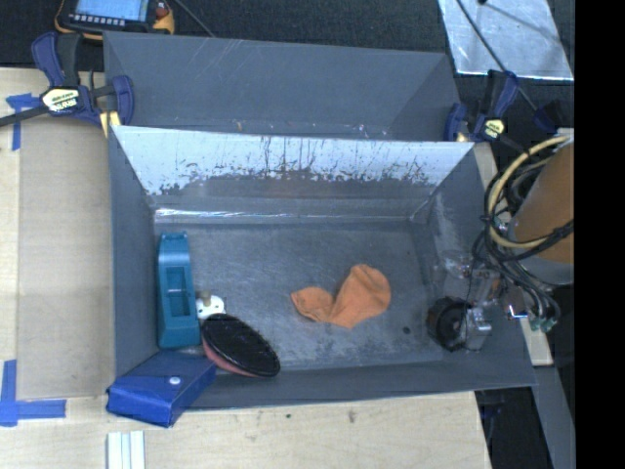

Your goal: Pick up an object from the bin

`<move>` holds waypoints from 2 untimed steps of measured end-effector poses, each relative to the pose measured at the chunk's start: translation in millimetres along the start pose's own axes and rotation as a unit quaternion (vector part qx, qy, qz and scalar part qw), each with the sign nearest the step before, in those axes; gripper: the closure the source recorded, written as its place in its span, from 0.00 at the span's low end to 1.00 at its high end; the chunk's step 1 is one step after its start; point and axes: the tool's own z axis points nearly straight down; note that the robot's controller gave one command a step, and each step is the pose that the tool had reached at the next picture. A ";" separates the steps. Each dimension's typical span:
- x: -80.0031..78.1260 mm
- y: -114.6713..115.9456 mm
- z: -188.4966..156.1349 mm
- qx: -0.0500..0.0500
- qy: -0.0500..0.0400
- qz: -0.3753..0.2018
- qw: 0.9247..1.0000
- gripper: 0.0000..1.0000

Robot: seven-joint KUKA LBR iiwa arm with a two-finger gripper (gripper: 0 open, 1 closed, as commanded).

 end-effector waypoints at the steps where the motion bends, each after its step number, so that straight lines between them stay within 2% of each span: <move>1: -2.2 0.6 -4.3 0.001 -0.004 -0.002 1.000 0.00; 2: -9.9 87.9 63.8 0.000 -0.005 0.027 1.000 0.00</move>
Offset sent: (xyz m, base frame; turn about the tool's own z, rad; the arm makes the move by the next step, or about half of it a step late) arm 0.0112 0.1183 -0.0864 0.0637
